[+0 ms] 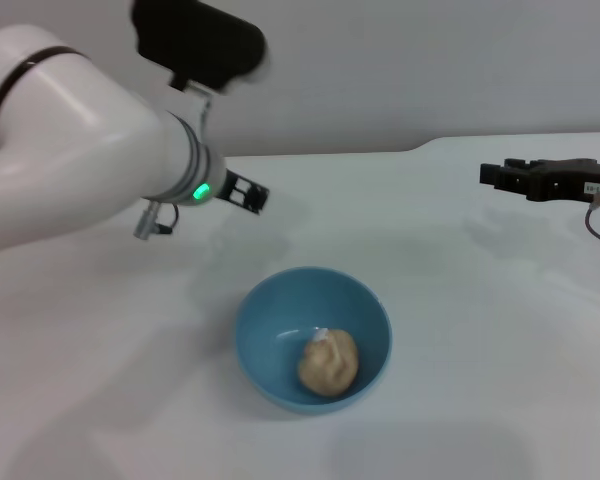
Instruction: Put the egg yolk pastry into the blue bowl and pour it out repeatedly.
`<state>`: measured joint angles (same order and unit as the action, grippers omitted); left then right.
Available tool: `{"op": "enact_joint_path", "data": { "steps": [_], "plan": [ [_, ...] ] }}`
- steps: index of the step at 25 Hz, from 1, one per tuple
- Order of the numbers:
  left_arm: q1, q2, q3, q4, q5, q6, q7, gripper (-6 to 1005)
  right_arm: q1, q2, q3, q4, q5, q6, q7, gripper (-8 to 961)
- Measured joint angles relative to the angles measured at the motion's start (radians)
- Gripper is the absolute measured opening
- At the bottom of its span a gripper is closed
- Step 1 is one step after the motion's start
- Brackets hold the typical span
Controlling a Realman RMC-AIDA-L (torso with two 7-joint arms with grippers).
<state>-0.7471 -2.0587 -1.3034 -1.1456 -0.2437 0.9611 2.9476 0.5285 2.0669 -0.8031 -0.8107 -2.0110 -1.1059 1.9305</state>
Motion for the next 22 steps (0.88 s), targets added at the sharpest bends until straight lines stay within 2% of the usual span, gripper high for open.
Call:
{"op": "enact_joint_path", "data": {
  "steps": [6,8,10,12,13,14,15,18,20,21,22],
  "plan": [
    [0.034,0.003,-0.033,-0.016,0.014,-0.031,0.0,421,-0.008,0.0,0.005,0.001,0.0,0.004,-0.001,388],
    [0.06,0.003,-0.05,-0.029,0.046,-0.077,0.0,421,-0.01,0.001,0.005,0.001,0.0,0.018,-0.002,388],
    [0.125,-0.001,-0.07,-0.05,0.103,-0.201,-0.003,421,-0.012,0.001,0.004,0.003,0.0,0.041,-0.002,388],
    [0.201,-0.002,-0.079,-0.06,0.112,-0.379,-0.008,421,-0.014,0.001,-0.001,0.008,0.001,0.062,-0.003,388],
    [0.255,-0.001,-0.081,-0.06,0.102,-0.513,-0.011,421,-0.016,0.002,-0.002,0.012,0.001,0.073,-0.003,388],
    [0.336,0.0,-0.08,-0.039,0.085,-0.751,-0.015,420,-0.019,0.002,-0.003,0.021,0.004,0.088,-0.005,388],
    [0.336,0.0,-0.08,-0.039,0.085,-0.751,-0.015,420,-0.019,0.002,-0.003,0.021,0.004,0.088,-0.005,389],
    [0.423,-0.002,-0.076,0.058,0.08,-1.109,-0.017,420,-0.02,0.003,-0.004,0.039,0.01,0.107,-0.025,389],
    [0.434,-0.004,-0.074,0.147,0.08,-1.28,-0.017,420,-0.017,0.003,-0.005,0.053,0.01,0.124,-0.042,389],
    [0.432,-0.005,-0.074,0.238,0.08,-1.428,-0.018,420,-0.016,0.003,-0.005,0.06,0.01,0.134,-0.05,389],
    [0.425,-0.006,-0.075,0.301,0.08,-1.52,-0.017,419,-0.014,0.003,-0.005,0.065,0.012,0.144,-0.058,389]
  ]
}}
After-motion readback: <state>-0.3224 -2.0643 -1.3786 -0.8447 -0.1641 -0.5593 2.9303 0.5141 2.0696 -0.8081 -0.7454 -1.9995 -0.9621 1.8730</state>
